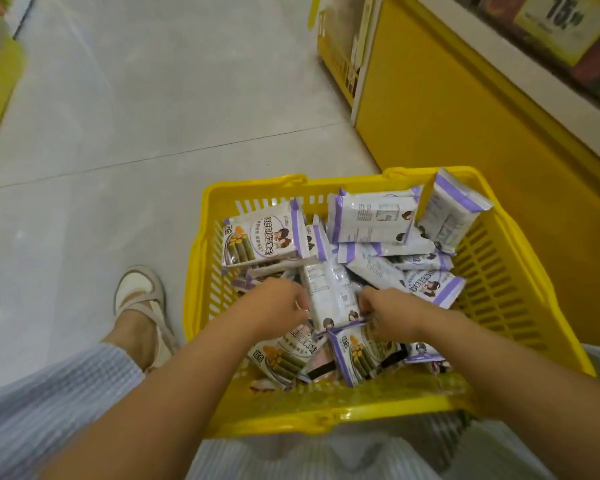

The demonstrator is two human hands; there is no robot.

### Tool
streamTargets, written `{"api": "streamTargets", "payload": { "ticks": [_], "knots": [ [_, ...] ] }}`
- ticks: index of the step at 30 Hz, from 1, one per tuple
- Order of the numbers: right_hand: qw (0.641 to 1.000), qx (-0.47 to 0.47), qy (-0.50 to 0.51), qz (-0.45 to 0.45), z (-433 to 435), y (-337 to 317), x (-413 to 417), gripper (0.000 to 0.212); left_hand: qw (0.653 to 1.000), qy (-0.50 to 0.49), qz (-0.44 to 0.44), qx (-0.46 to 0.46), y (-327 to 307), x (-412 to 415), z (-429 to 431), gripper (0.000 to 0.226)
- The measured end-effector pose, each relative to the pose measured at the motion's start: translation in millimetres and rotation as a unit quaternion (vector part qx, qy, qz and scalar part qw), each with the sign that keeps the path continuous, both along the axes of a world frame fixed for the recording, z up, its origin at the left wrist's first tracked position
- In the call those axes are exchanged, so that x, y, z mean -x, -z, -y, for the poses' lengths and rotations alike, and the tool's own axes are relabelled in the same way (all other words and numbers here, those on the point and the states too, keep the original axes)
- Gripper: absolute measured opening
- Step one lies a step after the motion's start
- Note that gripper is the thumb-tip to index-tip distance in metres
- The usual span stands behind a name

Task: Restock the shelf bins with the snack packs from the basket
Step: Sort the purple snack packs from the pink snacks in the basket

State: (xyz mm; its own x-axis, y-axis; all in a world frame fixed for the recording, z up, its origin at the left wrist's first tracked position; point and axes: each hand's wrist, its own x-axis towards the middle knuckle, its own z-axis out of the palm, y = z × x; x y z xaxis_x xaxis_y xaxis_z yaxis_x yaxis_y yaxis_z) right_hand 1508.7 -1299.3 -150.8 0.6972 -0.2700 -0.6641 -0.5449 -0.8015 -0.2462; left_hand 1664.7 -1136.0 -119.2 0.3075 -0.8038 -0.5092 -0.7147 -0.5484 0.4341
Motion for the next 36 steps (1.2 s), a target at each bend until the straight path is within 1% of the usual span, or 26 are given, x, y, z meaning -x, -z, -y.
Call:
{"api": "streamTargets", "payload": {
  "ticks": [2,4,6,9,12,16,18,19,21,22,24,27,29,31,33,35,36],
  "knots": [
    [1.0,-0.021,0.017,0.005,-5,5,7,0.041,0.996,0.008,0.015,-0.091,7,10,-3,0.015],
    [0.999,-0.035,0.026,0.007,-11,11,14,0.059,0.991,0.008,0.028,-0.128,11,17,-4,0.027],
    [1.0,-0.019,0.018,-0.004,-14,14,20,0.065,0.987,0.022,0.05,-0.154,10,20,-2,0.03],
    [0.996,0.037,-0.06,-0.062,-10,11,22,0.057,0.978,0.016,0.061,-0.197,13,20,-2,0.033],
    [0.989,0.055,-0.101,-0.095,-6,4,23,0.035,0.976,0.0,0.061,-0.211,20,18,-5,0.039],
    [0.99,0.032,-0.099,-0.095,-2,-9,23,0.023,0.983,-0.068,0.012,-0.17,30,18,-10,0.056],
    [0.992,0.024,-0.096,-0.078,1,-15,21,0.012,0.985,-0.087,0.002,-0.146,34,17,-13,0.054],
    [0.993,0.022,-0.093,-0.069,3,-19,19,0.011,0.986,-0.09,-0.007,-0.137,36,17,-14,0.05],
    [0.996,0.011,-0.069,-0.055,8,-29,14,0.021,0.988,-0.083,-0.02,-0.131,36,16,-17,0.043],
    [0.997,0.007,-0.058,-0.049,12,-35,11,0.02,0.988,-0.076,-0.024,-0.136,35,15,-18,0.04],
    [0.999,0.0,-0.042,-0.028,20,-51,4,0.016,0.986,-0.057,-0.032,-0.154,26,11,-18,0.035],
    [1.0,-0.007,-0.026,0.01,29,-80,-8,0.023,0.986,-0.002,0.001,-0.167,-2,1,-17,0.027],
    [0.998,-0.021,0.005,0.06,33,-97,-13,0.019,0.985,0.027,0.029,-0.17,-32,-9,-17,0.026],
    [0.991,-0.037,0.044,0.118,37,-110,-18,0.013,0.986,0.037,0.041,-0.16,-65,-23,-19,0.02],
    [0.979,-0.024,0.073,0.189,40,-120,-23,0.007,0.994,0.003,0.042,-0.105,-94,-39,-21,0.012],
    [0.954,0.004,0.121,0.276,41,-126,-29,0.013,0.996,-0.063,0.061,-0.001,-111,-54,-22,0.01],
    [0.936,0.014,0.152,0.316,41,-128,-31,0.017,0.99,-0.094,0.096,0.054,-113,-60,-19,0.014]
  ]
}}
